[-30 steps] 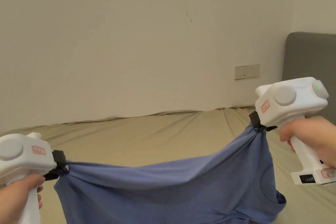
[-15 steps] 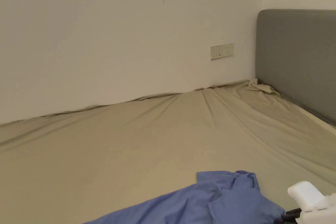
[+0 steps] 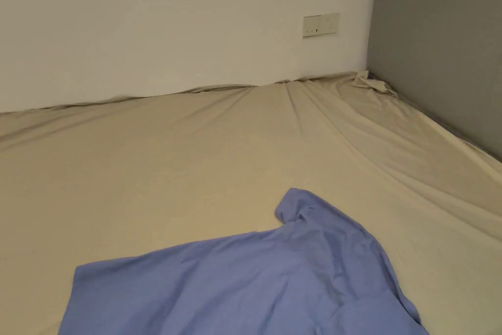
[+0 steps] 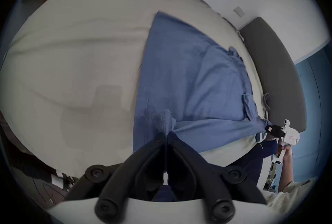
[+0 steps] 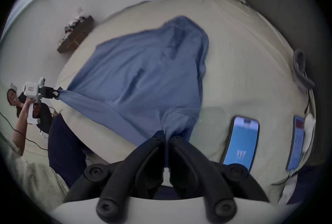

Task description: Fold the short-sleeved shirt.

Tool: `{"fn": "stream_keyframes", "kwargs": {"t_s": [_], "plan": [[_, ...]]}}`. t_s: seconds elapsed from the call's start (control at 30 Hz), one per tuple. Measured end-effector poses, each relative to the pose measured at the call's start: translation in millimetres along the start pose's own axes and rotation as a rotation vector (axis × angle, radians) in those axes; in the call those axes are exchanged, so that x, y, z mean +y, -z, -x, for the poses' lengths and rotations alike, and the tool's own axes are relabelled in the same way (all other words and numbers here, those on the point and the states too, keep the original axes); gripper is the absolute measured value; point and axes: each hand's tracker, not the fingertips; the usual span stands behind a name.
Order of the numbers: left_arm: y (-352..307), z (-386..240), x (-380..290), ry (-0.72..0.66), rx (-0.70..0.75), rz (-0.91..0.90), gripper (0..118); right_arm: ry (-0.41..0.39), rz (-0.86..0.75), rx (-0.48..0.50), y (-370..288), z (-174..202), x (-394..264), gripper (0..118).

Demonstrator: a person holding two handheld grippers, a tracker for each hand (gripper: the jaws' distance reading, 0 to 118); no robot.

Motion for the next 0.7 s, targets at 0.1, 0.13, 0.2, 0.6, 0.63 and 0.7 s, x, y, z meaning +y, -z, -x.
{"fn": "stream_keyframes", "kwargs": {"t_s": [0.1, 0.13, 0.2, 0.6, 0.63, 0.7], "plan": [[30.2, 6.9, -1.3, 0.018, 0.102, 0.062, 0, -0.025, 0.076, -0.075, 29.4, 3.4, -1.4, 5], [36.5, 9.6, -0.2, 0.009, 0.121, 0.071, 0, -0.018, 0.102, -0.083, 37.6, 4.3, -0.1, 5], [43.6, 17.9, 3.7, -0.061, 0.107, 0.069, 0, -0.002, 0.113, -0.091, 45.6, 6.0, 1.5, 5], [52.6, 9.8, -14.3, -0.074, 0.099, 0.012, 23, 0.000, 0.134, -0.118, 76.2, -15.1, -11.0, 17], [42.9, 2.3, -14.2, -0.082, 0.034, -0.024, 61, -0.002, 0.111, -0.104, 68.1, -13.7, -4.6, 45], [17.4, -13.9, -15.5, -0.065, 0.032, -0.087, 118, -0.062, 0.007, -0.201, 40.9, -1.5, 2.3, 118]]}}
